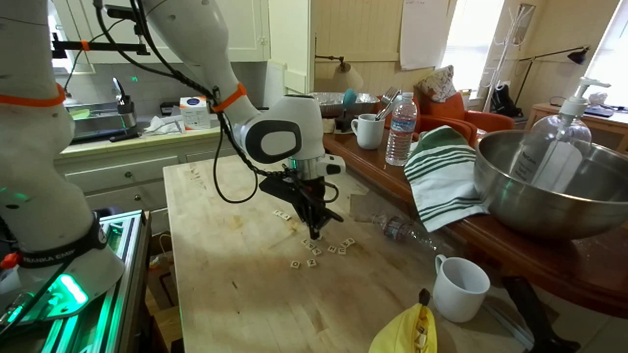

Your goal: Spell the word 'Teal'.

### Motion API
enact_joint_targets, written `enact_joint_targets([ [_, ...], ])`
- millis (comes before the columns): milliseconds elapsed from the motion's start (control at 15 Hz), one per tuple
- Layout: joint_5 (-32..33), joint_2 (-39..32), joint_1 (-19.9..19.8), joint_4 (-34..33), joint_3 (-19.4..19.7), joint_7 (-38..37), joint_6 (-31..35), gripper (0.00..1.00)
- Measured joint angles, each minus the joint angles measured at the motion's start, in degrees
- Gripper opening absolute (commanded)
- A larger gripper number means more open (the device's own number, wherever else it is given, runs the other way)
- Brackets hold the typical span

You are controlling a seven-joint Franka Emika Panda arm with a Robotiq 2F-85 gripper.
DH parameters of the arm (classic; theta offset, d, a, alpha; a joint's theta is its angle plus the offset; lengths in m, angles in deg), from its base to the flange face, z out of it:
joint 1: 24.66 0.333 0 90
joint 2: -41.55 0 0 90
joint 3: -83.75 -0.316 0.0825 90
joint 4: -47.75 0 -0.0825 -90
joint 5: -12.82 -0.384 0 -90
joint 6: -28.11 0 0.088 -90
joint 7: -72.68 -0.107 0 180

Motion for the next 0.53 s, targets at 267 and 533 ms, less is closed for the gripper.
enact_joint_targets([
  [267,0.0,1.2,0.0,0.1,-0.4,0.0,-2.3,0.00],
  [533,0.0,1.7,-0.1,0.7,-0.5,0.7,-3.4,0.00],
])
